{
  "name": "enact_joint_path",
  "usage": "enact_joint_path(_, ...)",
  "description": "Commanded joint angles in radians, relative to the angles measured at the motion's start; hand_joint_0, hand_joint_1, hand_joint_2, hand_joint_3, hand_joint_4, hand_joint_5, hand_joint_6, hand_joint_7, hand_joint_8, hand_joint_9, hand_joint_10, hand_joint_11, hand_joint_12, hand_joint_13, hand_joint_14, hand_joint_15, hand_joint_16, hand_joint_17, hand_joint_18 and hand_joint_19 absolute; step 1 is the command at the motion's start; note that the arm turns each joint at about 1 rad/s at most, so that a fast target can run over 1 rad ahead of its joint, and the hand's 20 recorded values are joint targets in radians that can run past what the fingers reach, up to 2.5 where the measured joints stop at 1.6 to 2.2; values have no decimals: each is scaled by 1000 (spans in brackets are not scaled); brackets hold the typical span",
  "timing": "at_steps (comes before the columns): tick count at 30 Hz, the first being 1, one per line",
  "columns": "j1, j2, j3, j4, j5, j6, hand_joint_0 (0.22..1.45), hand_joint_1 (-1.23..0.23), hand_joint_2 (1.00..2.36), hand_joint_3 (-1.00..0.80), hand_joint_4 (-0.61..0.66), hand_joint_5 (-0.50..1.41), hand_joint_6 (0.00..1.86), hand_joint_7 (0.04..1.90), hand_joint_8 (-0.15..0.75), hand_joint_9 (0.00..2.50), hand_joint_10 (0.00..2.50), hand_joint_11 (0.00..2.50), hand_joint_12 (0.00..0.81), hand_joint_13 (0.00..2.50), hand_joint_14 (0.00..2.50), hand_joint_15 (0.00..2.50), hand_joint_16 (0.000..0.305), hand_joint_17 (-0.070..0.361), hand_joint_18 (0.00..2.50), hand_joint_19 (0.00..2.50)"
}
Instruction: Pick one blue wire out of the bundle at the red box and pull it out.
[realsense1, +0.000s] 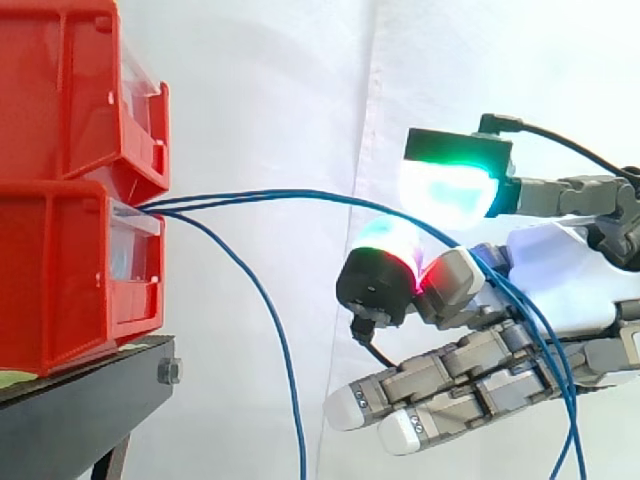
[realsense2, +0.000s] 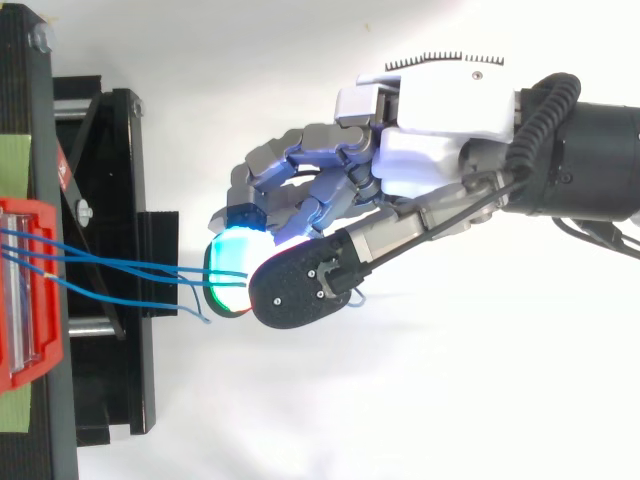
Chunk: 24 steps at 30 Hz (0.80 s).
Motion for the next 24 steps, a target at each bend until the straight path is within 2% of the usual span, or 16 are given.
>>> enact_joint_path(1, 0, 0, 0, 0, 0, 0, 555, -820, 1022, -143, 219, -161, 842, 1200, 319, 864, 27, 1011, 412, 212, 3, 91, 64, 144, 184, 242)
enact_joint_path(13, -2, 0, 0, 3, 0, 0, 550, -796, 1021, -108, 209, -164, 840, 1173, 320, 862, 27, 1018, 415, 208, 4, 102, 64, 144, 176, 250)
enact_joint_path(16, -3, 0, 1, 3, 0, 0, 555, -734, 1010, -81, 275, -155, 828, 1066, 360, 894, 23, 1013, 458, 227, 4, 108, 74, 166, 215, 265)
enact_joint_path(18, -3, 0, 0, 3, 0, 0, 544, -645, 1007, -118, 298, -142, 793, 1066, 367, 911, 21, 985, 468, 226, 4, 112, 76, 172, 207, 271)
enact_joint_path(24, -5, 0, 0, 5, 3, -1, 512, -573, 1014, -284, 243, -126, 740, 1189, 331, 896, 25, 1003, 421, 194, 4, 116, 66, 150, 137, 307)
